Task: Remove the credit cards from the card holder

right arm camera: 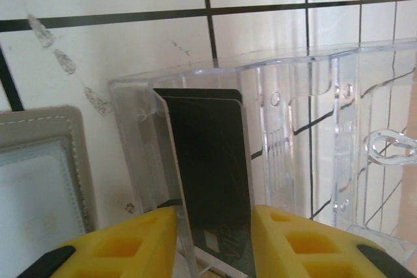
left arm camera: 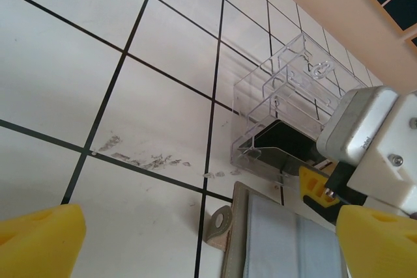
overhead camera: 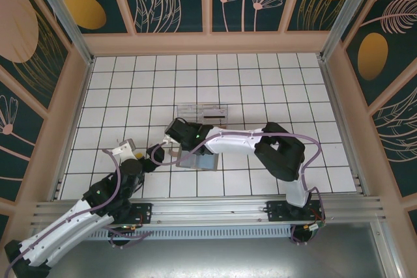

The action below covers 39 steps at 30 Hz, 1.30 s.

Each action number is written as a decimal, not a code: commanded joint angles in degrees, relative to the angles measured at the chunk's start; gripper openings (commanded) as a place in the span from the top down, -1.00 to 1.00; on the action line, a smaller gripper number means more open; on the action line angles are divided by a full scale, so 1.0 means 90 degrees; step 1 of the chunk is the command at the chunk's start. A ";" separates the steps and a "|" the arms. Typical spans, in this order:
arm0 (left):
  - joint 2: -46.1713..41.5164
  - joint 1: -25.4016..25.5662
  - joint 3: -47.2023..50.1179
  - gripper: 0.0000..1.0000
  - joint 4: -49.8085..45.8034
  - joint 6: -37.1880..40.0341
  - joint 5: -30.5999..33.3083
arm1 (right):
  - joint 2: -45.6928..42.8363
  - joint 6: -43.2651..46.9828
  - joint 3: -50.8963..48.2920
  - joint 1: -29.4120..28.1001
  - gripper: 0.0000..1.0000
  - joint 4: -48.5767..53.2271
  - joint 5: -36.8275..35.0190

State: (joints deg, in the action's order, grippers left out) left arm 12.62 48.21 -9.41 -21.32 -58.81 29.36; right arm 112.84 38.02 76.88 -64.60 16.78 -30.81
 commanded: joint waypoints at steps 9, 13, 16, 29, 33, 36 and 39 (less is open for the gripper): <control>-0.0056 -0.0017 0.0108 -0.97 0.0063 0.0073 -0.0027 | 0.0013 -0.0322 0.0068 0.0332 0.26 -0.0398 -0.0821; -0.0026 -0.0016 0.0110 -0.97 0.0104 0.0088 -0.0061 | -0.0200 -0.0596 -0.0004 0.0294 0.22 -0.0360 -0.0642; 0.0025 -0.0021 0.0118 -0.97 0.0174 0.0130 -0.0123 | -0.0537 -0.0938 -0.0189 0.0254 0.18 -0.0368 -0.0436; 0.1607 -0.0017 0.0116 -0.79 0.1929 0.0453 -0.1540 | -0.2863 -0.5160 -0.2289 0.0293 0.45 -0.0301 0.1304; 0.2364 -0.0021 -0.0069 -0.70 0.2392 0.0541 -0.1913 | -0.3173 -0.6539 -0.3130 0.0378 0.52 -0.0665 0.1925; 0.2906 -0.0014 -0.0202 -0.71 0.2685 0.0591 -0.2192 | -0.3336 -0.7088 -0.3794 0.0440 0.59 -0.1257 0.2426; 0.3398 -0.0020 -0.0347 -0.64 0.2942 0.0647 -0.2497 | -0.3423 -0.7435 -0.4265 0.0586 0.65 -0.1697 0.2801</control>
State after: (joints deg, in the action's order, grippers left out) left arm 40.91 48.21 -10.11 -0.03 -54.65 10.90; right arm 84.62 -20.84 40.84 -60.34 7.81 -11.16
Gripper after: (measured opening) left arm 0.823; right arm 0.180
